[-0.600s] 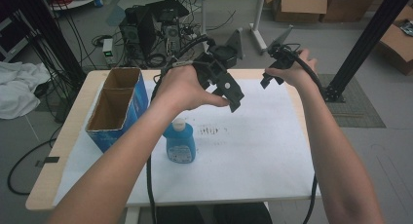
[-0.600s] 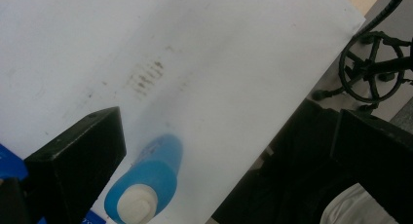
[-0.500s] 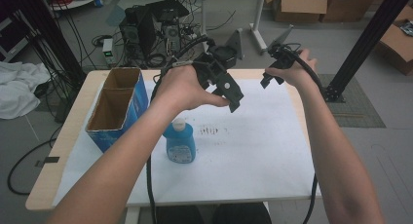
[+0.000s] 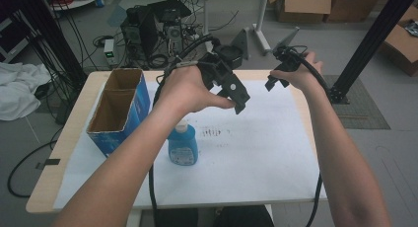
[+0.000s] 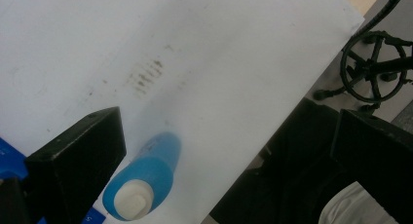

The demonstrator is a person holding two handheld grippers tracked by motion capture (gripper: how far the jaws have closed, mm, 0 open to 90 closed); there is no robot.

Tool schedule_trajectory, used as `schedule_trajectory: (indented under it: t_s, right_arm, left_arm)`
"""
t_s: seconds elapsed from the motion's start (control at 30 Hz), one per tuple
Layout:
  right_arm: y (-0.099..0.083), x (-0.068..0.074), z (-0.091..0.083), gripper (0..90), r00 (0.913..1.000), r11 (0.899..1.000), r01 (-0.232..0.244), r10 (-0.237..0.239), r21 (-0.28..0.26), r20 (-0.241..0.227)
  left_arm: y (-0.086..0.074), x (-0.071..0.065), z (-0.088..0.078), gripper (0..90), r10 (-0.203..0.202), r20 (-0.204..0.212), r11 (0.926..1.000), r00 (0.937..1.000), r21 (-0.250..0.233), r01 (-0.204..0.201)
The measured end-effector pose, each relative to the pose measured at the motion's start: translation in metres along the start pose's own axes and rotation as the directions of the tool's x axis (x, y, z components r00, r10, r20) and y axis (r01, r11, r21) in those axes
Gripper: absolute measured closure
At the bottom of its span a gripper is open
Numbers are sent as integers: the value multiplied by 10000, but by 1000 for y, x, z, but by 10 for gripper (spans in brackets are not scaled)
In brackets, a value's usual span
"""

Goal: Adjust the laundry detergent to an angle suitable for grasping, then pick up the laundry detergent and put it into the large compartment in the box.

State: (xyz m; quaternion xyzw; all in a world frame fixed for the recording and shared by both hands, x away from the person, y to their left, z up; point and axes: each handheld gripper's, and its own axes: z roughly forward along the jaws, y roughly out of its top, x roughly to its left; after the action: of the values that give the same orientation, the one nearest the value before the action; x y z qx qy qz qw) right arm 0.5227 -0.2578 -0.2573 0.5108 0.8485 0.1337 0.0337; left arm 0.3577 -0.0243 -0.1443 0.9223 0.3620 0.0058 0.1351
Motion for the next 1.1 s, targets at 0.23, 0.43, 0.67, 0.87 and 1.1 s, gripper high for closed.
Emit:
schedule_trajectory:
  t_s: [0.23,0.43,0.67,0.87,1.1]
  right_arm:
    - [0,-1,0,224,10000,10000,-36,37,-49,23]
    - [0,0,1,224,10000,10000,45,-45,-53,25]
    - [0,0,0,227,9999,9999,94,-94,-84,51]
    - [-1,-1,2,228,9999,9999,111,-111,-128,54]
    - [-2,-3,5,227,9999,9998,169,-168,-111,8]
  left_arm:
    - [0,2,-1,1,104,18,9999,9999,-47,-103]
    - [-2,3,-3,1,183,-23,9998,9998,-56,-183]
    - [-3,3,-3,1,656,-224,9978,9976,84,-654]
    - [-12,11,-4,1,1011,-258,9948,9945,157,-1008]
    - [-29,26,-3,5,1482,-187,9886,9888,296,-1476]
